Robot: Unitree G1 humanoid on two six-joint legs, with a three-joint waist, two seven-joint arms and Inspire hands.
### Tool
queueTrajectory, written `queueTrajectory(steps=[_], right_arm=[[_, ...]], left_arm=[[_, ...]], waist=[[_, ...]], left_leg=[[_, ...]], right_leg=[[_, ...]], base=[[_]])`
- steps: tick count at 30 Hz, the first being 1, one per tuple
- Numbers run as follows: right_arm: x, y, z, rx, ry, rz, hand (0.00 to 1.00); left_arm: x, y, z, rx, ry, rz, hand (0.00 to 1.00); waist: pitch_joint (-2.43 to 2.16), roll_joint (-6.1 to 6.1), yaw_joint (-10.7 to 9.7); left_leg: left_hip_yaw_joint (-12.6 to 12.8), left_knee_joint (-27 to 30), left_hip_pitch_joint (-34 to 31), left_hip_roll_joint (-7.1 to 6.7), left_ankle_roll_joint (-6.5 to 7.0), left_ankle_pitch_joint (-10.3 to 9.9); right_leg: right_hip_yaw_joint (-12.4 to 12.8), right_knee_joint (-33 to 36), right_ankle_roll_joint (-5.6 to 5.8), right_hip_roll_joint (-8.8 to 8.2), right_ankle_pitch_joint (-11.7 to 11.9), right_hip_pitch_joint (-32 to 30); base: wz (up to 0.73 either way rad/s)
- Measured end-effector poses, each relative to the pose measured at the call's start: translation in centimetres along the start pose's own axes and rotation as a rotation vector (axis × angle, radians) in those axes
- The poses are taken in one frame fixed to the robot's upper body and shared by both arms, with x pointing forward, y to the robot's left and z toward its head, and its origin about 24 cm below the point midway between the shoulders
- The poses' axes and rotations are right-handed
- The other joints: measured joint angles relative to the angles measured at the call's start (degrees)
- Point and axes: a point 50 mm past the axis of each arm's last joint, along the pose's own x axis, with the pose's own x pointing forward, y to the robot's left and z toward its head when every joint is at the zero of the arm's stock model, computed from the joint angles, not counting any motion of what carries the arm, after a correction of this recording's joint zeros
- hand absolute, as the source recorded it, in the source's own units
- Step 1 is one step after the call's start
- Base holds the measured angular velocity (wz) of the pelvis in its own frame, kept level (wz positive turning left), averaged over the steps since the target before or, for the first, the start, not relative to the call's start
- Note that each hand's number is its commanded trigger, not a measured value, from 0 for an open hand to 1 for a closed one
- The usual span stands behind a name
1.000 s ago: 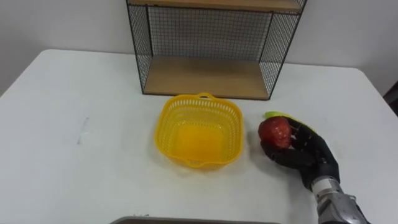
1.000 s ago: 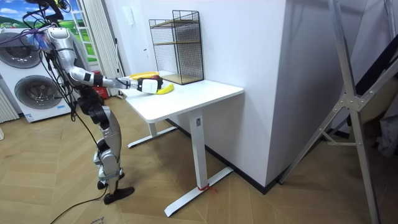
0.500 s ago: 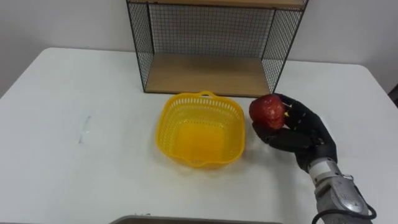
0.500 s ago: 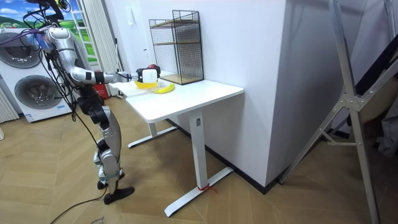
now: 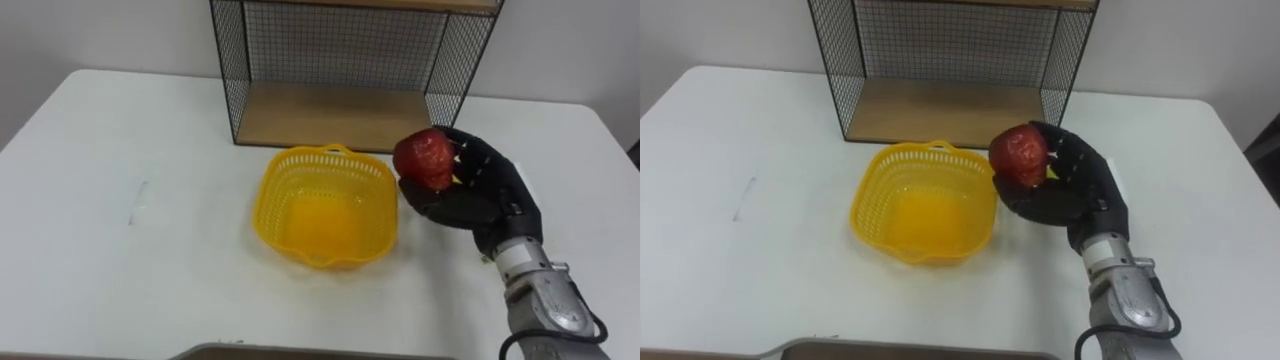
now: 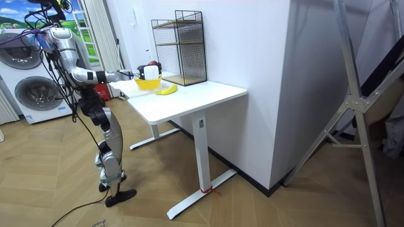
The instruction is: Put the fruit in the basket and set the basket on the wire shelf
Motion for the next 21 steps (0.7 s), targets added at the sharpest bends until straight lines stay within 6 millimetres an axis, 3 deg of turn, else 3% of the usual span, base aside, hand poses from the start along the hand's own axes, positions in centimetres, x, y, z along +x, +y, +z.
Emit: queueTrajectory(steps=[9,16,17,18,19,20,21], right_arm=[[0.1,2.3,0.0,-0.198,0.003,0.137,1.0],[0.1,2.4,0.0,-0.248,0.009,0.156,1.0],[0.1,2.4,0.0,-0.25,0.009,0.156,0.53],[0.1,2.4,0.0,-0.254,0.009,0.156,0.29],[0.1,2.4,0.0,-0.26,0.009,0.157,0.1],[0.1,2.4,0.0,-0.26,0.009,0.157,0.0],[0.1,2.4,0.0,-0.26,0.01,0.158,0.0]], left_arm=[[0.1,0.0,0.7,0.037,-0.017,-0.006,0.0],[0.1,-0.1,1.0,0.054,-0.025,-0.011,0.0],[0.1,-0.1,1.0,0.054,-0.026,-0.011,0.0],[0.1,-0.1,1.0,0.054,-0.027,-0.01,0.0],[0.2,-0.1,1.1,0.055,-0.028,-0.011,0.0],[0.2,-0.1,1.1,0.057,-0.029,-0.011,0.0],[0.2,-0.1,1.2,0.065,-0.03,-0.014,0.0]], waist=[[0.1,0.15,0.08],[0.12,0.16,0.11],[0.12,0.15,0.11],[0.12,0.16,0.12],[0.18,0.26,0.22],[0.15,0.2,0.39],[0.16,0.22,0.53]], left_leg=[[-0.09,0.04,0.01,-0.01,0.0,0.0],[-0.08,-0.07,0.0,0.0,0.0,0.0],[-0.08,-0.08,0.0,0.0,0.0,0.0],[-0.08,-0.08,0.0,0.0,0.0,0.0],[-0.08,-0.08,0.0,0.0,0.0,0.0],[-0.08,-0.08,0.0,-0.01,0.0,0.0],[-0.04,-0.08,0.02,-0.01,0.0,0.0]], right_leg=[[-0.07,0.0,0.0,-0.06,0.0,0.08],[-0.11,-0.02,0.0,-0.15,0.0,0.08],[-0.11,-0.04,0.0,-0.15,0.0,0.08],[-0.12,-0.05,0.0,-0.15,0.0,0.08],[-0.15,-0.06,0.0,-0.15,0.0,0.09],[-0.18,-0.06,0.0,-0.17,0.0,0.1],[-0.18,-0.06,0.0,-0.21,0.0,0.11]], base=[[0.0],[0.0],[0.0],[0.0],[0.0],[0.0],[0.0]])
